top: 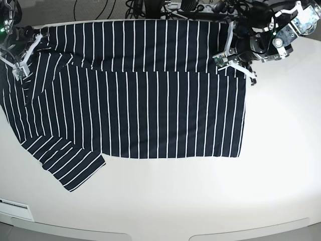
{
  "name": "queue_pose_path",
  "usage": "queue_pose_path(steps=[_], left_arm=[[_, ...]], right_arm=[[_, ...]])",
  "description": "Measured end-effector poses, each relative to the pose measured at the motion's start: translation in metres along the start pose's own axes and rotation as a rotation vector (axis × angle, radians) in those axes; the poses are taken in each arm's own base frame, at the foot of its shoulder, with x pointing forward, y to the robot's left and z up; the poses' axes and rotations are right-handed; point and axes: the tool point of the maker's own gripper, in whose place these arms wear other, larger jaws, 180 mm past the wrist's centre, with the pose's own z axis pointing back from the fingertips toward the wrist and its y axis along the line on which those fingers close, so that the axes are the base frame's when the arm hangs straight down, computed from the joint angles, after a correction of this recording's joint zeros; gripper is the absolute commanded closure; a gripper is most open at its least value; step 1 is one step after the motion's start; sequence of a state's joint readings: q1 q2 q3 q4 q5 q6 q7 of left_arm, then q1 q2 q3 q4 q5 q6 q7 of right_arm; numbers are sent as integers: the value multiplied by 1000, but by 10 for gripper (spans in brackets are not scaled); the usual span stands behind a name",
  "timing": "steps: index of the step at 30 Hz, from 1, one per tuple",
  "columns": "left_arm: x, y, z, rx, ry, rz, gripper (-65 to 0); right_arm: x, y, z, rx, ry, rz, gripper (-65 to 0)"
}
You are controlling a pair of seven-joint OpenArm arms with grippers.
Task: Fold the T-shirt properly
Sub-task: 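Regrasp the folded edge with both grippers and drag it toward the robot, then release the shirt and move both grippers to the hem edge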
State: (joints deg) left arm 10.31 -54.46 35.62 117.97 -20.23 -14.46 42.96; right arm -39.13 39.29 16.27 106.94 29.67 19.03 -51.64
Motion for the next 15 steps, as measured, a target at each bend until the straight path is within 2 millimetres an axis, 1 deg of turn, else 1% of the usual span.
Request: queue_pose_path(steps=[4,6,10,11,13,14,15], left_arm=[[2,8,2,53,8,-12,0],[1,9,3,68,20,-25,0],[2,10,6,77,27,-36,0],[2,10,6,81,31,-40,0],[1,10,8,89,39,-45,0],[2,15,9,121,42,-29,0],[2,23,12,177,51,-22,0]], right_arm=[[4,-4,13,-31,-1,23,0],[16,-12,22,-64,-50,17,0],[51,-35,44,-144,-206,19,0],[56,-39,49,-157,-232,21,0],[61,-44,54,-176,-260,18,0],[61,-46,55,-180,-265,17,0],[62,-46,56,-180,-265,17,0]])
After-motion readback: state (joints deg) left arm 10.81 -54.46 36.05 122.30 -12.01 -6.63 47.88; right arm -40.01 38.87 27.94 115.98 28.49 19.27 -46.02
